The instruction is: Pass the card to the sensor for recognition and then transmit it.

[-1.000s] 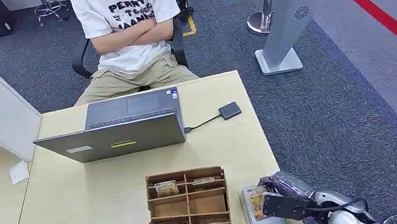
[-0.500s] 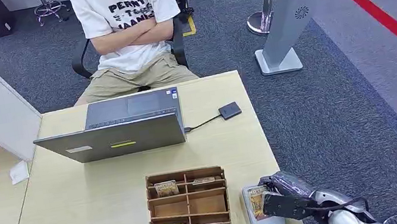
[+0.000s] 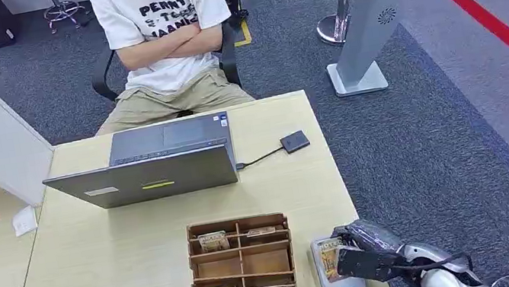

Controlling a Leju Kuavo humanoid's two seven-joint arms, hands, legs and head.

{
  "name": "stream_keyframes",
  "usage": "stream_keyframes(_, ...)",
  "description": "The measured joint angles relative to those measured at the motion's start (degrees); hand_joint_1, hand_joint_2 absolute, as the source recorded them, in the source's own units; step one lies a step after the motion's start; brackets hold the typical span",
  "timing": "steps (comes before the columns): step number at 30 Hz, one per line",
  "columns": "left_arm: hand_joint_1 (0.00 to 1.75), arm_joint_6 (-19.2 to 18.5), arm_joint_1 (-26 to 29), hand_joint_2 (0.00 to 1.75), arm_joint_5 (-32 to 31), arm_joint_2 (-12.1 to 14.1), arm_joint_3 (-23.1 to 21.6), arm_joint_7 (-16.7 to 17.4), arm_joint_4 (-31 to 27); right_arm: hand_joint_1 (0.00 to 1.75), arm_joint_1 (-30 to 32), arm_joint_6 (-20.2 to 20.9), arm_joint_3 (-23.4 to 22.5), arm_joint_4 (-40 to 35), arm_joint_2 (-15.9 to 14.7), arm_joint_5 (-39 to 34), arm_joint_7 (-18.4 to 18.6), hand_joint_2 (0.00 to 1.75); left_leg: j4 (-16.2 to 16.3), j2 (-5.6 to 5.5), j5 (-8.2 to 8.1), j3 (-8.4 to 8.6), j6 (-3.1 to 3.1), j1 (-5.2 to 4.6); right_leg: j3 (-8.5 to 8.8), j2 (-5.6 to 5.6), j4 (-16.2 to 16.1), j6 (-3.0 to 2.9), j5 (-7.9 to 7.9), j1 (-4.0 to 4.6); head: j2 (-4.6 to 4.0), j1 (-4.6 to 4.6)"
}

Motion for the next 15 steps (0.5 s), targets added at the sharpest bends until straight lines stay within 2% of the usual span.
stream_keyframes(15, 0.00, 0.0, 0.0, 0.00, 0.0, 0.0, 0.0, 0.0, 0.0, 1.75, 0.2, -0.3, 0.0, 0.1, 0.0, 0.0, 0.0, 1.75, 0.0, 0.00, 0.00, 0.01, 0.00, 0.00, 0.01, 0.00, 0.0, 0.00, 0.00, 0.00, 0.00, 0.00)
